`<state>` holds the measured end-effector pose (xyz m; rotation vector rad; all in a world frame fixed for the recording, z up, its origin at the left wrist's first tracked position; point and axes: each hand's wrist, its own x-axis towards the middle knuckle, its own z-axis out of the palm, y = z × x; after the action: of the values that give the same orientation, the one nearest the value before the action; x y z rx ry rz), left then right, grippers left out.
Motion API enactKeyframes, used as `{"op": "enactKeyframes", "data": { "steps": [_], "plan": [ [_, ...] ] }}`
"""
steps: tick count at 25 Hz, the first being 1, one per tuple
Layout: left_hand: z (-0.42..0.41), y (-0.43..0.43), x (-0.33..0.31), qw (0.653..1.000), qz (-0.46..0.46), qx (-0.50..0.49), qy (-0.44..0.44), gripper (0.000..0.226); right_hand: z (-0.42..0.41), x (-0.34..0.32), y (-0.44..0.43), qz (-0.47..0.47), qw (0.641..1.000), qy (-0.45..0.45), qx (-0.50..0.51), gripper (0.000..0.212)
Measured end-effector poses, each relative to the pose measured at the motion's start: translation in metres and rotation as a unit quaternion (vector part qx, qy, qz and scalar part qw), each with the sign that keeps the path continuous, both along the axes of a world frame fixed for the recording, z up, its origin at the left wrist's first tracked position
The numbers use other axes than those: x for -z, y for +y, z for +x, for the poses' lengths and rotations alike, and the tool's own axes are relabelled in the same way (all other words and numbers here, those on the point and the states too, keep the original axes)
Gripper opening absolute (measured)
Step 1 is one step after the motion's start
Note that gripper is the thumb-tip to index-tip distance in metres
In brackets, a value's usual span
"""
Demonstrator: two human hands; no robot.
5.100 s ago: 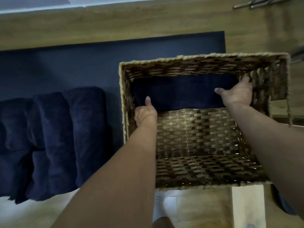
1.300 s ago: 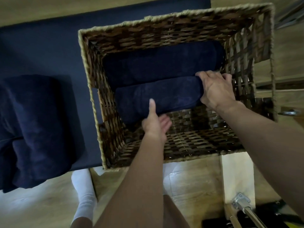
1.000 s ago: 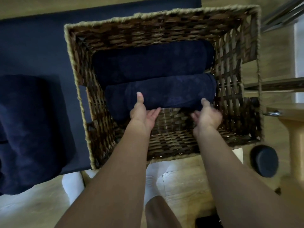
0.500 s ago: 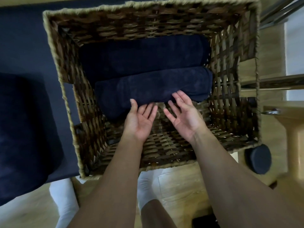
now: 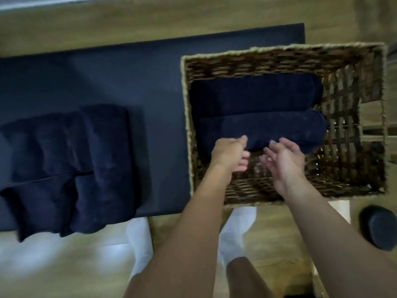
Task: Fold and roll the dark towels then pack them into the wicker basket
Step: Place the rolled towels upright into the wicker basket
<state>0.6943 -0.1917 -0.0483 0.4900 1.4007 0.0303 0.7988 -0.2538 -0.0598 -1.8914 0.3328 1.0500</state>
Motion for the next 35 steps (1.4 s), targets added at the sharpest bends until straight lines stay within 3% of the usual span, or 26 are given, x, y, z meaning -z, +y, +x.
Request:
{"op": "enactKeyframes", "data": {
  "steps": [2,4,7,10,12,15,18,21,23,27,31,35],
  "plan": [
    [-0.034,0.015,-0.039,0.992,0.110,-0.044,-0.038,0.024,-0.046,-0.035,0.016,0.012,0.995,-0.084,-0.051,0.028],
    [-0.086,0.035,-0.069,0.980,0.182,-0.075,-0.032,0.018,-0.102,-0.066,0.037,0.070,0.985,-0.106,-0.116,0.022],
    [-0.184,0.062,-0.078,0.962,0.243,-0.096,0.075,0.014,-0.198,-0.077,0.064,0.120,0.964,-0.025,-0.235,0.014],
    [-0.265,0.088,-0.037,0.933,0.281,-0.074,0.213,0.012,-0.276,-0.043,0.074,0.076,0.949,0.056,-0.300,0.017],
    [-0.294,0.111,0.000,0.919,0.284,0.027,0.272,0.042,-0.311,-0.005,0.068,0.007,0.947,0.086,-0.310,0.026],
    [-0.305,0.140,0.045,0.917,0.234,0.174,0.271,0.086,-0.343,0.053,0.051,-0.077,0.930,0.090,-0.349,0.060],
    [-0.306,0.151,0.080,0.911,0.187,0.236,0.281,0.101,-0.359,0.091,0.036,-0.112,0.916,0.108,-0.370,0.086],
    [-0.310,0.152,0.100,0.905,0.198,0.236,0.293,0.105,-0.366,0.105,0.031,-0.120,0.896,0.127,-0.408,0.103],
    [-0.311,0.153,0.108,0.903,0.209,0.224,0.302,0.099,-0.368,0.113,0.033,-0.119,0.895,0.132,-0.408,0.103],
    [-0.300,0.154,0.104,0.924,0.190,0.183,0.276,0.091,-0.354,0.101,0.035,-0.111,0.905,0.123,-0.392,0.082],
    [-0.282,0.159,0.062,0.969,0.166,0.049,0.174,0.092,-0.321,0.054,0.046,-0.083,0.911,0.107,-0.389,0.069],
    [-0.252,0.172,-0.003,0.966,0.199,-0.080,0.142,0.095,-0.274,-0.007,0.074,-0.056,0.904,0.047,-0.421,0.069]
  ]
}}
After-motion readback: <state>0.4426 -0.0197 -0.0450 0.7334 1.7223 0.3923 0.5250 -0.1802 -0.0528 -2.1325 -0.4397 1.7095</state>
